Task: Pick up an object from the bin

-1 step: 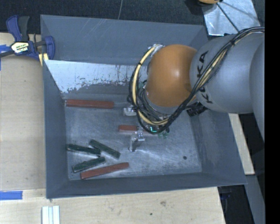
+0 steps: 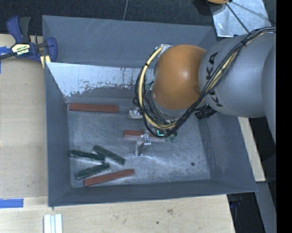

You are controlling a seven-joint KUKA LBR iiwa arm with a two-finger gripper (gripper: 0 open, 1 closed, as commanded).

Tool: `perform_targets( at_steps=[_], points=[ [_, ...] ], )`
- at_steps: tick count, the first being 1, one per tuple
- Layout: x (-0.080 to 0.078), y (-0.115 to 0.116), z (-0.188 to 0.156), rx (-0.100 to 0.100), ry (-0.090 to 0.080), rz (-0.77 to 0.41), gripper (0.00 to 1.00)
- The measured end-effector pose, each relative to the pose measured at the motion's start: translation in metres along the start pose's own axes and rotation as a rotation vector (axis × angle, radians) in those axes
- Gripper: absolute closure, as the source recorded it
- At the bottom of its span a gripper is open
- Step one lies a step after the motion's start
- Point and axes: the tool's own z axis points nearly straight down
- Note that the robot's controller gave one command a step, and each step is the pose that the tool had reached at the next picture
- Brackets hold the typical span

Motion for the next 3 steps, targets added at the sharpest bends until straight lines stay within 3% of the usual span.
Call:
perform_targets(
  at_steps=[1,2,3],
  points=[
    [-0.013,-0.058,0.072,-0.002,-0.027,-0.017,1.0],
    [-0.013,-0.057,0.072,-0.002,-0.027,-0.017,1.0],
    [-0.006,-0.048,-0.077,0.001,-0.002,-0.06,1.0]
  ],
)
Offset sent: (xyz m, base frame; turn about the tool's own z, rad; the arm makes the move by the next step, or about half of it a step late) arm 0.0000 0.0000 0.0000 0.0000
